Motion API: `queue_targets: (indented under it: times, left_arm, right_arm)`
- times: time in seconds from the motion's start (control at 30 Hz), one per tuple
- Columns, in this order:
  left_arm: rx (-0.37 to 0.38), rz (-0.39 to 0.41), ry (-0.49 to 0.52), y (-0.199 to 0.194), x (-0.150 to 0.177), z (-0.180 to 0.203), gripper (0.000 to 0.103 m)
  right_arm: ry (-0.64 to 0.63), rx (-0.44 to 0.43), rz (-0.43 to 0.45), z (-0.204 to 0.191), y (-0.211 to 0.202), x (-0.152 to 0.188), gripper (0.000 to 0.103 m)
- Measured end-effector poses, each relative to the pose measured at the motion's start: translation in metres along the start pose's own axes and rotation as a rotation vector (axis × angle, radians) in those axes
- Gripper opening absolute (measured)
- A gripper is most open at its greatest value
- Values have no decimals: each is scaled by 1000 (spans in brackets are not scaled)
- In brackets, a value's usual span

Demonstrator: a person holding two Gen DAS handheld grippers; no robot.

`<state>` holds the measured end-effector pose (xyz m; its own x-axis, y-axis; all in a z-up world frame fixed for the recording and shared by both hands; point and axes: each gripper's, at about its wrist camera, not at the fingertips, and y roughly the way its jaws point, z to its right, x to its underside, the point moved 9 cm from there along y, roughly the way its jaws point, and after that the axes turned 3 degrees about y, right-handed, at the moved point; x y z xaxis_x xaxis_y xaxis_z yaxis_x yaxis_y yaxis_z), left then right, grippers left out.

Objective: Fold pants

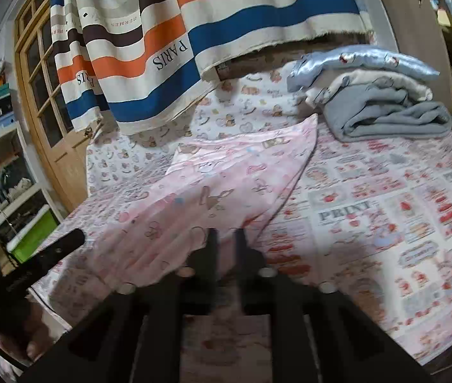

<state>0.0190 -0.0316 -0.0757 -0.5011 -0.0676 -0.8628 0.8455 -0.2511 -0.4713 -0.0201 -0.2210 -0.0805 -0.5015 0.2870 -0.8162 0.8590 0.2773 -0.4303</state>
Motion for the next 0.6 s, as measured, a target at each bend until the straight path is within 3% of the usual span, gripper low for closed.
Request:
queue_targets:
  times: [0.03,0.1,0.17,0.23,0.33,0.4,0.5,0.6]
  left_arm:
    - [13,-17,-6,5,1,2,56]
    - [68,-61,-23,12,8,8,56]
    - [136,-100,-39,16,15,16,55]
    - [152,-87,-46,16,18,22,52]
    - [179,-94,-27,17,21,34,33]
    - [155,-77,-10,16,22,36,9]
    - [153,-33,-13,6,18,35,9]
    - [151,-26,-15,-1,21,37,9]
  right_arm:
    - [-3,-8,2,-3,0,0,33]
    - [-31,-2,-22,-9,3,4,58]
    - [-43,14,-49,-11,7,9,58]
    - [-43,-17,-77,-13,11,14,57]
    - [-49,-17,-116,-14,18,21,44]
    - [-35,26,-104,-7,18,22,4]
    - [-14,17,-55,-4,7,17,2]
    - [-67,59,-74,-7,2,24,2]
